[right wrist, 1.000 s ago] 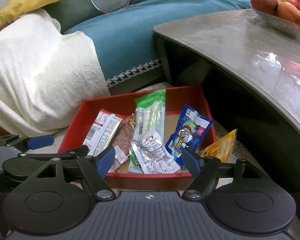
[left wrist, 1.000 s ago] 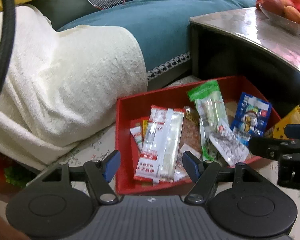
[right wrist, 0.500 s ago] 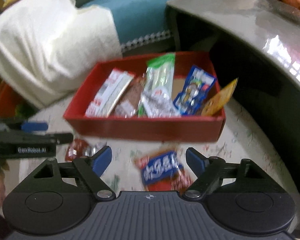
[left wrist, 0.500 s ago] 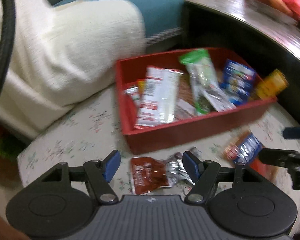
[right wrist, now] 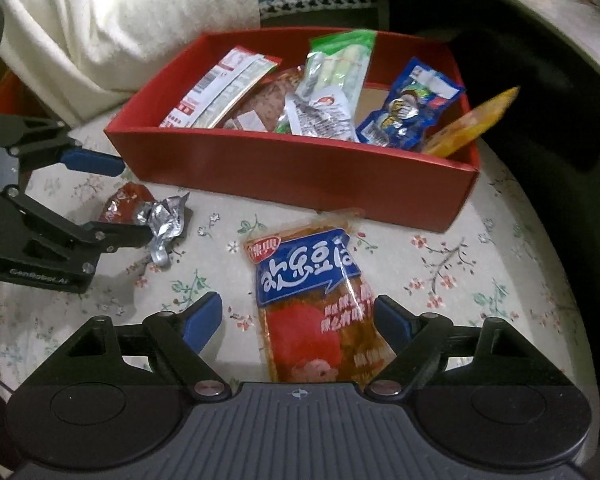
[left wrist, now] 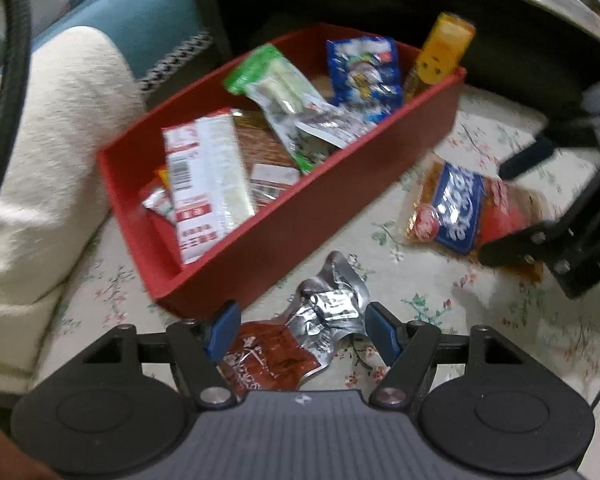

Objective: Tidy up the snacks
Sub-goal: 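Grasp the brown foil pouch left while the right grasps the red-blue spicy bag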

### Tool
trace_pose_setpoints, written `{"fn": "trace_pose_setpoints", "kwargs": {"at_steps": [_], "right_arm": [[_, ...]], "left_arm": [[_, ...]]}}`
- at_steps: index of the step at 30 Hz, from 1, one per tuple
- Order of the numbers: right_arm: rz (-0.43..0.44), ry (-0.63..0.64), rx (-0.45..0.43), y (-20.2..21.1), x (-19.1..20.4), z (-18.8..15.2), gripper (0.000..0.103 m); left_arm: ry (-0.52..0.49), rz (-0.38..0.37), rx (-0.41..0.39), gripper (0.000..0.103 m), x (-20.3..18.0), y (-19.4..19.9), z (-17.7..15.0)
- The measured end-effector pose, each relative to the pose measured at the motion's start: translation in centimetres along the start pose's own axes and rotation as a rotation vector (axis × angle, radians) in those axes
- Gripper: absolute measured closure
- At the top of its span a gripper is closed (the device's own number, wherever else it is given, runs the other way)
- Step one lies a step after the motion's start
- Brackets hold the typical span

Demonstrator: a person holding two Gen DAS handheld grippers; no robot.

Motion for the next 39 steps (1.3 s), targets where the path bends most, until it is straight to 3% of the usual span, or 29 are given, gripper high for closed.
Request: {"fn": "trace_pose_setpoints", "kwargs": {"at_steps": [3, 9, 13, 19, 21, 25, 31, 39], "right_arm": [[-0.02, 0.011, 0.022, -1.1, -0.3, 0.1, 0.015], [-0.032, 0.016, 0.062, -3.2, -1.1, 0.2, 0.009], [-0.051, 0.053, 0.072, -3.9, -0.7, 0.3, 0.007], [-0.089, 0.088, 0.083, -4.0, 0.6, 0.0, 0.013], [-0.084, 0.1, 0.081, -3.8, 1.1, -0.1, 0.023], [-0.064, 0.106, 0.084, -3.5, 1.7, -0.4, 0.027], [-0.025, 0.104, 0.089, -3.4, 2.2, -1.0, 0.033], [0.006, 0.079, 0.069, -2.4, 2.7, -1.5, 0.035]], "left_arm": [[-0.071, -0.01, -0.011, 0.04, -0.3, -1.0, -0.1], [-0.154, -0.102, -0.02, 0.039, -0.6, -2.3, 0.1], [-0.184, -0.13, -0.03, 0.031, -1.3, -2.4, -0.4], [-0.039, -0.151, 0.029, 0.034, -0.4, -2.6, -0.9], [0.001, -0.141, 0.056, 0.042, -0.5, -2.3, -1.0], [0.067, -0.094, 0.096, 0.063, -1.3, -1.4, -1.3], [0.148, -0.035, 0.139, 0.066, -2.5, -0.6, -1.7], [0.266, -0.03, 0.119, 0.066, -2.0, 0.6, -2.0]]}}
Point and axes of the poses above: each gripper's, at about its wrist camera, not at the fingertips, and y roughly against the way its jaws point, x to its left, z to its top, the point moved 2 cm from there along -y, roughly the way its jaws point, and after that the axes turned 9 degrees about z, right-handed, at the moved point
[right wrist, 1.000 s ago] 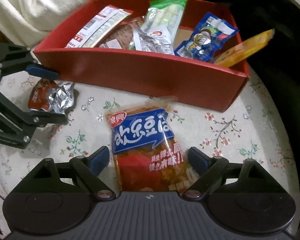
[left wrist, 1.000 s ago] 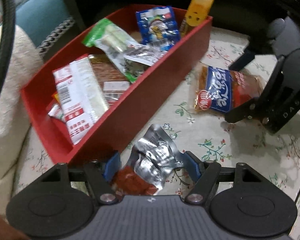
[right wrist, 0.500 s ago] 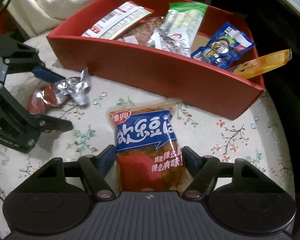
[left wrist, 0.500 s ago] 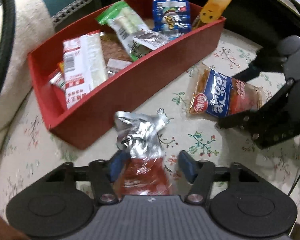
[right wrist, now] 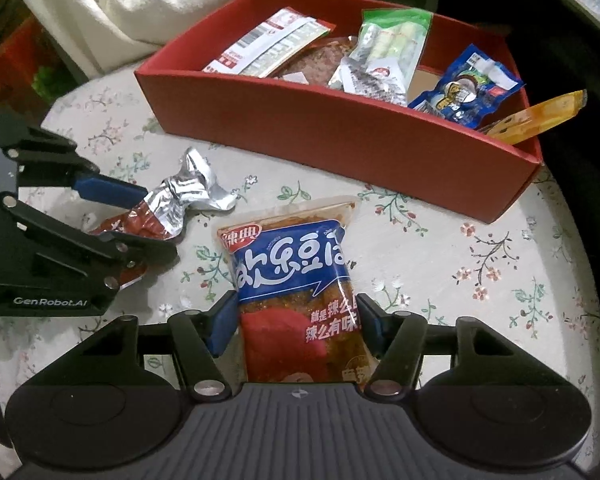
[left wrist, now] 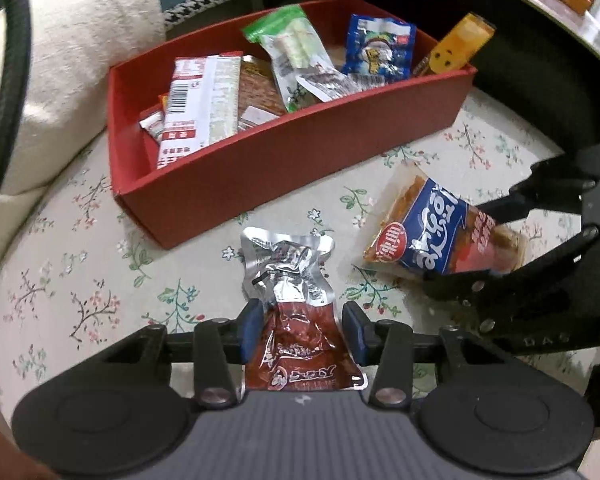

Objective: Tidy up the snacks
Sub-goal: 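Grasp the brown foil pouch left while the right grasps the red-blue spicy bag, then carry the foil pouch and spicy bag over the red tray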

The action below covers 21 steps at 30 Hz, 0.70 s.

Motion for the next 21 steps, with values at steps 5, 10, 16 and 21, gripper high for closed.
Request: {"fn": "trace_pose_setpoints", "kwargs": {"at_steps": [5, 10, 16, 21], "right_arm": [[0.041, -0.038, -0.018, 0.7, -0.3, -0.1, 0.035], [0.057, -0.069, -0.048, 1.7, -0.6, 0.1, 0.035], [0.06, -0.074, -0.055, 2.0, -0.7, 0.0, 0.035], [0.044, -0.06, -0.023, 1.1, -0.5, -0.3, 0.035]], "left_arm": [[0.042, -0.006, -0.011, 0.066, 0.4, 0.4, -0.2], [0.085, -0.017, -0.019, 0.067, 1.1, 1.0, -0.6], [0.07, 0.029, 0.007, 0.066, 0.5, 0.3, -1.6], [0.072, 0.08, 0.038, 0.043, 0.5, -1.6, -1.1]]}}
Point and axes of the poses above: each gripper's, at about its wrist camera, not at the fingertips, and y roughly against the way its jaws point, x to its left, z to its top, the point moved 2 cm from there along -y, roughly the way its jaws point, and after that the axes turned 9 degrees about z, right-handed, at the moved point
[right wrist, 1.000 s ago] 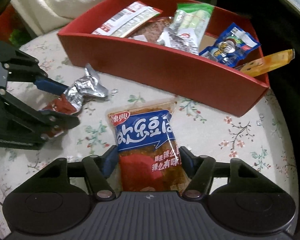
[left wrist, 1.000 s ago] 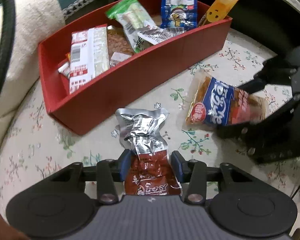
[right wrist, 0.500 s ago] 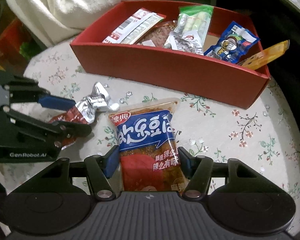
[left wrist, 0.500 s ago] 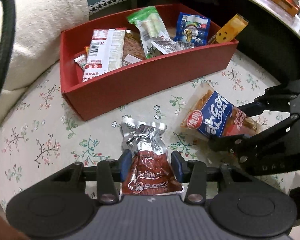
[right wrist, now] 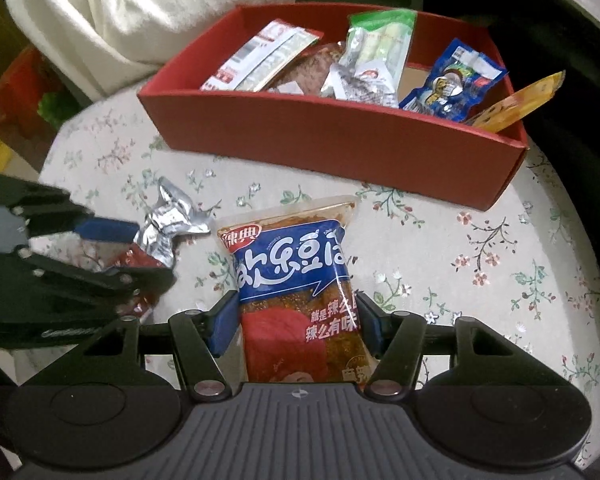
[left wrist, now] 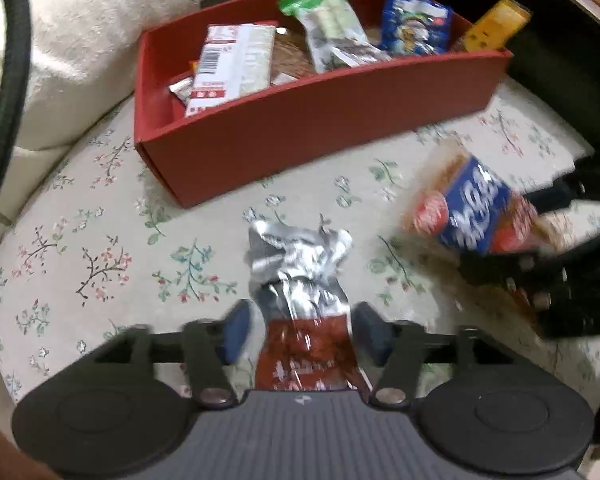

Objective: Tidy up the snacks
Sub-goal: 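Carry the foil pouch and spicy bag over the red tray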

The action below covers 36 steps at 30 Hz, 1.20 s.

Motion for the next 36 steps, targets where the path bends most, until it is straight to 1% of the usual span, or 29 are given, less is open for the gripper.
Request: {"fn": "trace_pose_setpoints", "kwargs": {"at_steps": [2, 3, 4, 7, 10, 12, 14, 17, 20, 25, 31, 36], "right_arm": [[0.001, 0.005, 0.01, -0.3, 0.1, 0.0, 0.035], [-0.005, 0.008, 0.012, -0.4, 0.1, 0.0, 0.035], [-0.01, 0.009, 0.016, -0.5, 0.1, 0.0, 0.035], [-0.02, 0.01, 0.03, -1.1, 0.0, 0.0, 0.035], [-0.038, 0.021, 0.033, -1.4, 0.1, 0.2, 0.034], [-0.03, 0.011, 0.028, -1.4, 0.1, 0.3, 0.035], [-0.01, -0.002, 0.021, -1.2, 0.0, 0.5, 0.036], [0.003, -0.007, -0.008, -0.3, 0.1, 1.0, 0.037], [0.016, -0.015, -0.046, 0.8, 0.0, 1.6, 0.037], [0.03, -0.022, -0.111, 2.7, -0.1, 2.3, 0.037], [0.044, -0.034, -0.185, 4.8, -0.5, 3.5, 0.037], [0.048, -0.039, -0.223, 5.6, -0.4, 4.2, 0.037]], "left_arm": [[0.022, 0.0, -0.001, 0.037, 0.3, -0.3, 0.2], [0.033, -0.002, -0.001, 0.037, 0.4, -0.4, 0.3], [0.037, -0.002, -0.004, 0.039, 0.4, -0.6, 0.5], [0.035, -0.004, -0.017, 0.059, -0.1, -0.2, 0.6], [0.013, 0.034, -0.02, 0.06, -0.7, 0.1, 0.6], [-0.007, 0.06, -0.029, 0.06, -1.3, 0.7, 0.5], [-0.014, 0.059, -0.059, 0.06, -1.4, 1.6, 0.5], [-0.007, 0.078, -0.1, 0.06, -1.2, 3.0, 0.8], [0.019, 0.083, -0.123, 0.06, -0.5, 3.8, 1.2], [0.037, 0.116, -0.176, 0.06, 0.1, 5.2, 1.8], [0.051, 0.123, -0.222, 0.06, 0.2, 6.1, 3.0], [0.052, 0.143, -0.254, 0.06, -0.1, 6.7, 4.0]]}}
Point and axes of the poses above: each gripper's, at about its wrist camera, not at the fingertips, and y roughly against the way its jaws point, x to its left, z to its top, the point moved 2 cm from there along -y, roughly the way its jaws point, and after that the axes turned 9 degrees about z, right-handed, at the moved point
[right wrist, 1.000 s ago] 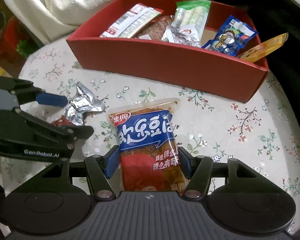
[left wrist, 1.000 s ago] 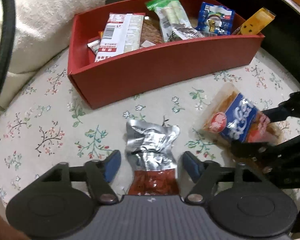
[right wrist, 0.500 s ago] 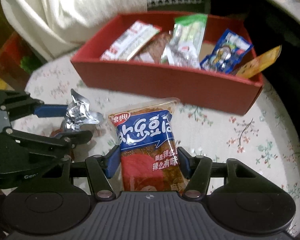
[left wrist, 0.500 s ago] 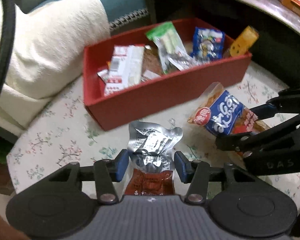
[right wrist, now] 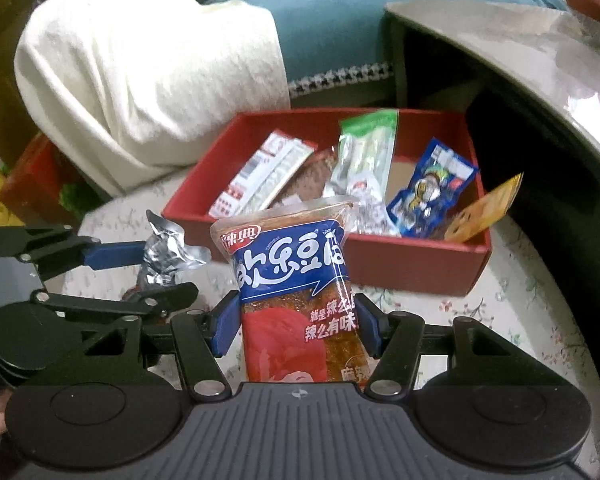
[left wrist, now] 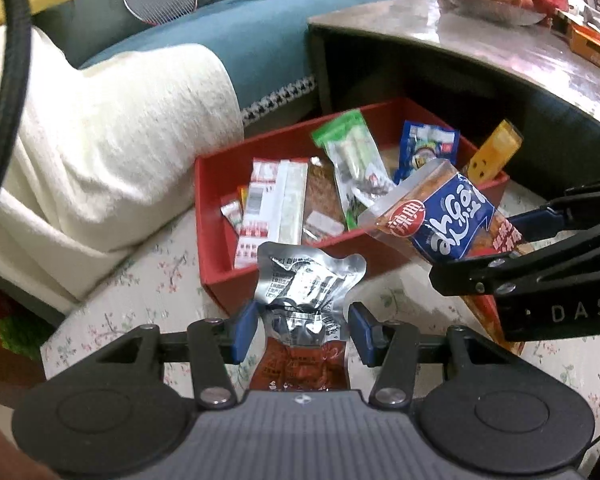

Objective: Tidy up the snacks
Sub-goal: 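Carry the foil pouch and spicy bag over the red tray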

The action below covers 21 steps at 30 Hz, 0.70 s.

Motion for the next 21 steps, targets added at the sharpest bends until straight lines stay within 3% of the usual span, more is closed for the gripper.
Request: {"fn": "trace_pose_setpoints", "kwargs": {"at_steps": [9, 21], "right_arm": [[-0.007, -0.006, -0.057, 0.7, -0.2, 1.9, 0.037], [-0.028, -0.037, -0.122, 0.6, -1.3, 4.6, 0.037]], "left_arm": [[0.037, 0.028, -0.055, 0.06, 0.4, 0.5, 2.2], [0.086, 0.049, -0.074, 0.06, 1.2, -1.5, 5.7]]}}
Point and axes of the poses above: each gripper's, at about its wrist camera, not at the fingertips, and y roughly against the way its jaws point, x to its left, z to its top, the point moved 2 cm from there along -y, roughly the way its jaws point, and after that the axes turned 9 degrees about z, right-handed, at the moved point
